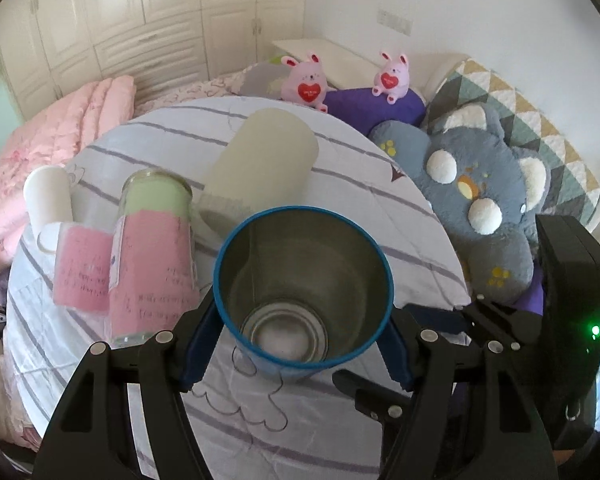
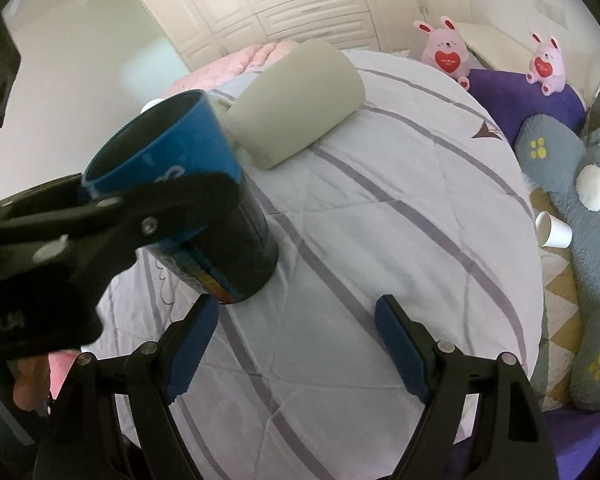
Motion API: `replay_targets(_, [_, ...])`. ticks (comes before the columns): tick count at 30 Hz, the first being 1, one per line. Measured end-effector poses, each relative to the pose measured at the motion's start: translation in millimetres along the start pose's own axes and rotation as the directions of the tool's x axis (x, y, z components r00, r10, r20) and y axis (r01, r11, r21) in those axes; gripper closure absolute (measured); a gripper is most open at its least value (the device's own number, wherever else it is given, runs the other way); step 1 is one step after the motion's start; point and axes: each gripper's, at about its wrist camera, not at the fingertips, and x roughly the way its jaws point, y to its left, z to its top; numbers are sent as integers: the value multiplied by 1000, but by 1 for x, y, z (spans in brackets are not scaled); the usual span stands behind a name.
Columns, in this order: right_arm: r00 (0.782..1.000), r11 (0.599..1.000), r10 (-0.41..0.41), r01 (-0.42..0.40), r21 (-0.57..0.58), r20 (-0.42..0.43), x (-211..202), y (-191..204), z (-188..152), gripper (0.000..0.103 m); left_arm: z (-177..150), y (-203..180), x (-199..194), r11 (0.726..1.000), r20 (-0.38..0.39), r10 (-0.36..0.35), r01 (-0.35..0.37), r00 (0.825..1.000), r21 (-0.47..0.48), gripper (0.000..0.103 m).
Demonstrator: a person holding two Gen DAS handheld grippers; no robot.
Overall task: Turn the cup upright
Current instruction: 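Turn the blue cup open end up with the left tool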
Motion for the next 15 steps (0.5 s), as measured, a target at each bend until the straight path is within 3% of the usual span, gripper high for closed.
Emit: replay_targets(15, [999,999,-32,32,-17,-12,-1,11,-4,21,-9,9,0,1000,-19,-13,12,1000,-25,32])
